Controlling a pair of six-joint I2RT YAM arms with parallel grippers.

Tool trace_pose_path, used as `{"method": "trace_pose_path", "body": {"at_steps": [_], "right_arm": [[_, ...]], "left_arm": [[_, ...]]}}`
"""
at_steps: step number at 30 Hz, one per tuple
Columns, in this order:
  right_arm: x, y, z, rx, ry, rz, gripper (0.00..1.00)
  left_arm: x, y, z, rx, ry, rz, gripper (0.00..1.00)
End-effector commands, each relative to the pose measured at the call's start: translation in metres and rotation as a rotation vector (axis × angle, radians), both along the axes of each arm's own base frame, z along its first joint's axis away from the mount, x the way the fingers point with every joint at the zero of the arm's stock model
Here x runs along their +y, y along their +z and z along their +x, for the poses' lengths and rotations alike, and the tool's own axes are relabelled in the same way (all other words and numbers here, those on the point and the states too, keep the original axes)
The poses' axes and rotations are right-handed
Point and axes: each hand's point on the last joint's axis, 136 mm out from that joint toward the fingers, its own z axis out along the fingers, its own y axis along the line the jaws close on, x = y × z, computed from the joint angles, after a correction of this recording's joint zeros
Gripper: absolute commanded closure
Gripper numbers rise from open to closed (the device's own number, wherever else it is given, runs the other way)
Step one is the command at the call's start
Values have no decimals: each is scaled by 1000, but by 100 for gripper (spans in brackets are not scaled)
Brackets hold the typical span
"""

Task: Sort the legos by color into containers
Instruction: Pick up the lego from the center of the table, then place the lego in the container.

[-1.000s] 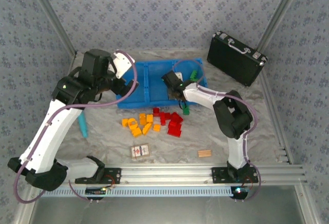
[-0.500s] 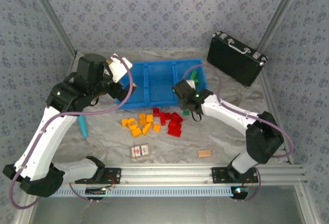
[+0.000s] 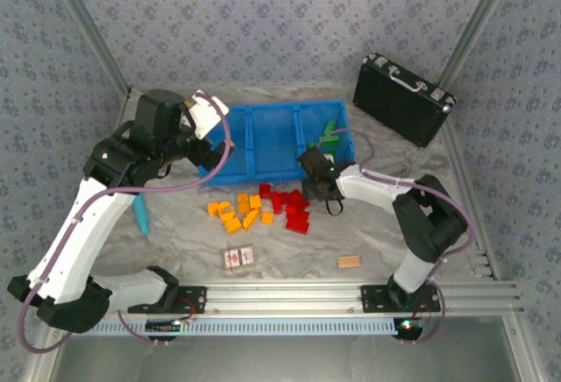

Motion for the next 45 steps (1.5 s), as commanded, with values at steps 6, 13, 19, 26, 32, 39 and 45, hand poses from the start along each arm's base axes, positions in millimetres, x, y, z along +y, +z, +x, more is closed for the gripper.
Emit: {"method": "trace_pose_path", "body": {"at_steps": [6,13,19,26,32,39,45], "right_arm": [[9,-16,32,-15,20,35,47],[1,-31,17,50,29,-11,73],[-11,-1,-20,72,36,-2,76],[-16,60,-27,20,64,27,76],[-5,86,3,-68,103,58,76],[-4,85,87,-171,71,50,74],[-4,75,102,-144,131,10,51]], "left_arm": [[-4,4,7,-6,-6,24,0],[-9,-1,14,13,-7,38,0],[-8,-2,17,8,0,52,0],[-8,-4,18,12,-1,57,0],[-9,-6,18,15,-4,56,0],[-5,0,13,-2,-3,46,0],[-1,3,10,-12,5,44,0]]}}
